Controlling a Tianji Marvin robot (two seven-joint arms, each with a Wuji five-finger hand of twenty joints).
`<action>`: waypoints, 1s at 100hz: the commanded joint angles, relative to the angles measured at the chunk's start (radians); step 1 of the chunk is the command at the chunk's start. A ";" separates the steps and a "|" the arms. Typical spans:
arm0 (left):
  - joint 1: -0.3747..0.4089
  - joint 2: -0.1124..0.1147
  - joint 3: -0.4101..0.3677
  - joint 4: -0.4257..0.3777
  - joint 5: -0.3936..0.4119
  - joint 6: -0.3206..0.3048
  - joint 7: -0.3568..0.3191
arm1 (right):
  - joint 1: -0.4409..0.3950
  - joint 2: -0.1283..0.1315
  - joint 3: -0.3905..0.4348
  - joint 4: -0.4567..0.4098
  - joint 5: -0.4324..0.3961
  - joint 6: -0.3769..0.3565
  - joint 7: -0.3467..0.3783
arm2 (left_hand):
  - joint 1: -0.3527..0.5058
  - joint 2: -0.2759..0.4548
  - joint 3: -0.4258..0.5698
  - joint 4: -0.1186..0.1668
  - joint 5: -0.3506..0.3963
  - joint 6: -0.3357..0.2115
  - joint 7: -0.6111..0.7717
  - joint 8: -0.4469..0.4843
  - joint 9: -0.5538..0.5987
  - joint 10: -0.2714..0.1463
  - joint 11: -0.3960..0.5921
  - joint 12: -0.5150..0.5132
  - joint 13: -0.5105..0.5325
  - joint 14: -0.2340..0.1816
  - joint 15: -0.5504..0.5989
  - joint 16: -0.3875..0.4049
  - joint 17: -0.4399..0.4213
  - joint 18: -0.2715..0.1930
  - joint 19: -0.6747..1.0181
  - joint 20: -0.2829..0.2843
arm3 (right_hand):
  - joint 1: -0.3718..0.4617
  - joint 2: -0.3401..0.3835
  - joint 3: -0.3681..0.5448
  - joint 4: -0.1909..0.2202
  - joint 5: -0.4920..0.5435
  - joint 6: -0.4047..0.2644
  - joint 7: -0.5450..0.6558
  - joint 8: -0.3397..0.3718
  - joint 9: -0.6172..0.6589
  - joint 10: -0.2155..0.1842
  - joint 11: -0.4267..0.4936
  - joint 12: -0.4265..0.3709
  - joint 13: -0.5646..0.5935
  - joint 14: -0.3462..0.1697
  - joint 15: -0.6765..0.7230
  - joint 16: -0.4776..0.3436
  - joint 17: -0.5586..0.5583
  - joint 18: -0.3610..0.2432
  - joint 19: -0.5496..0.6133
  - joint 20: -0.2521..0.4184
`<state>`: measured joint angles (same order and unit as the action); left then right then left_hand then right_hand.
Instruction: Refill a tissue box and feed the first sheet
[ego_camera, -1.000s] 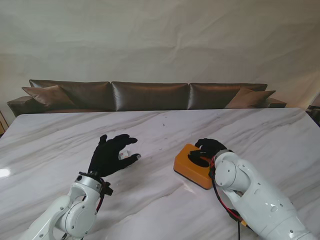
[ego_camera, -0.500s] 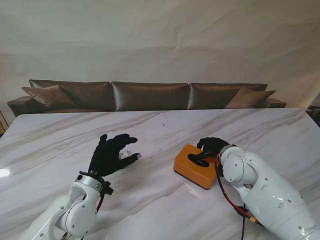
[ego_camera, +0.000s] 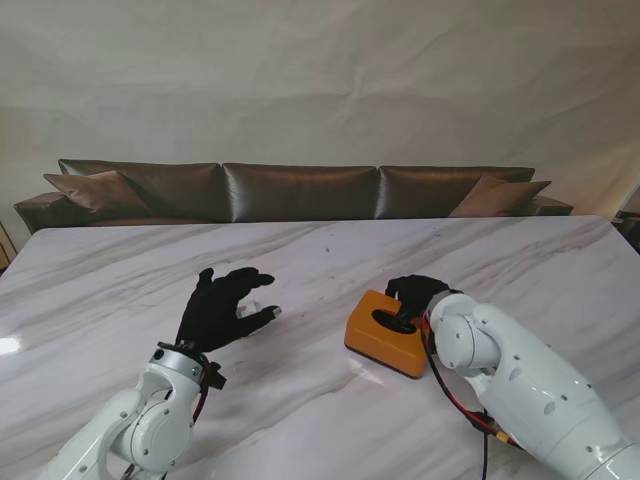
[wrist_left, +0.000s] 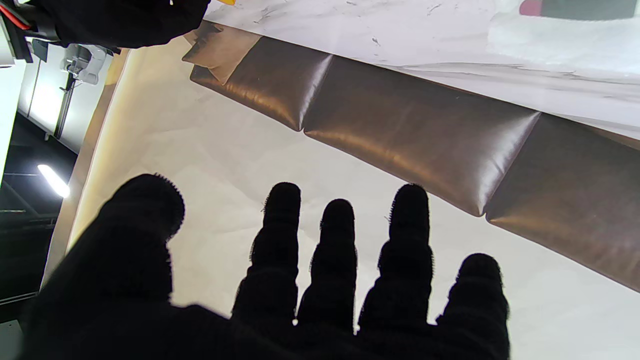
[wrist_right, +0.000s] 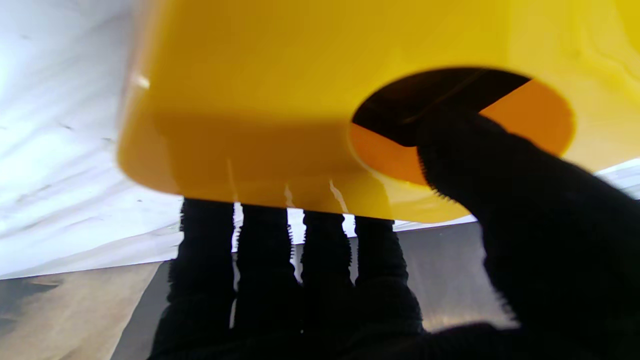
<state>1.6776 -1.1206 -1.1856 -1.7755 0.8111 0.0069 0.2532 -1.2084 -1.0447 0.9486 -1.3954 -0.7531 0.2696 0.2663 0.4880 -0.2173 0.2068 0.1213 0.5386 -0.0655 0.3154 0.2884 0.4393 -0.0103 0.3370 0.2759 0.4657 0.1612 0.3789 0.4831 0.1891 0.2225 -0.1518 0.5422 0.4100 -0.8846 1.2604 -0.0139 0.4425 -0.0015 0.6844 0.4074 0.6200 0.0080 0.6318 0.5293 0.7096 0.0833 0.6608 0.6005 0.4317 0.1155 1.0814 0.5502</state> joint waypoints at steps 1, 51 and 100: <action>0.008 -0.005 -0.006 -0.003 -0.001 0.000 -0.008 | 0.024 -0.018 -0.024 0.014 0.013 -0.007 0.003 | 0.010 0.030 -0.034 0.013 -0.003 -0.009 -0.023 0.009 0.024 -0.020 -0.008 0.000 -0.027 -0.014 -0.018 -0.008 -0.025 0.024 1.193 0.001 | 0.022 -0.044 0.043 -0.018 0.023 -0.042 0.025 0.008 0.026 -0.032 0.031 0.028 0.024 -0.031 0.050 0.021 0.010 -0.031 0.044 0.023; 0.024 -0.008 -0.025 -0.007 -0.002 -0.009 0.013 | 0.196 -0.080 -0.248 0.122 0.138 -0.025 -0.098 | 0.012 0.033 -0.036 0.013 -0.001 -0.008 -0.024 0.009 0.032 -0.019 -0.007 0.000 -0.026 -0.014 -0.018 -0.008 -0.026 0.024 1.191 0.000 | 0.027 -0.038 0.044 -0.022 0.051 -0.061 0.049 0.021 0.068 -0.046 0.045 0.053 0.057 -0.044 0.103 0.045 0.032 -0.038 0.088 0.027; 0.044 -0.009 -0.044 -0.019 0.001 -0.014 0.028 | 0.272 -0.151 -0.373 0.210 0.240 -0.053 -0.184 | 0.012 0.033 -0.039 0.013 0.000 -0.011 -0.026 0.009 0.037 -0.019 -0.009 0.000 -0.025 -0.012 -0.019 -0.009 -0.025 0.026 1.191 0.001 | 0.028 -0.040 0.046 -0.022 0.055 -0.064 0.048 0.022 0.073 -0.047 0.041 0.058 0.058 -0.042 0.099 0.044 0.032 -0.037 0.092 0.022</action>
<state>1.7136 -1.1259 -1.2258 -1.7839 0.8121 -0.0033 0.2902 -0.9407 -1.1800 0.5839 -1.1856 -0.5155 0.2262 0.0757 0.4880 -0.2173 0.1950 0.1213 0.5386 -0.0655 0.3146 0.2884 0.4393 -0.0103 0.3370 0.2759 0.4657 0.1612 0.3788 0.4831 0.1876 0.2226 -0.1518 0.5422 0.4459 -0.8925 1.2687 -0.0168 0.4792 -0.0384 0.7226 0.4228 0.6832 -0.0059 0.6571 0.5656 0.7499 0.0600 0.7312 0.6275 0.4623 0.1029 1.1408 0.5616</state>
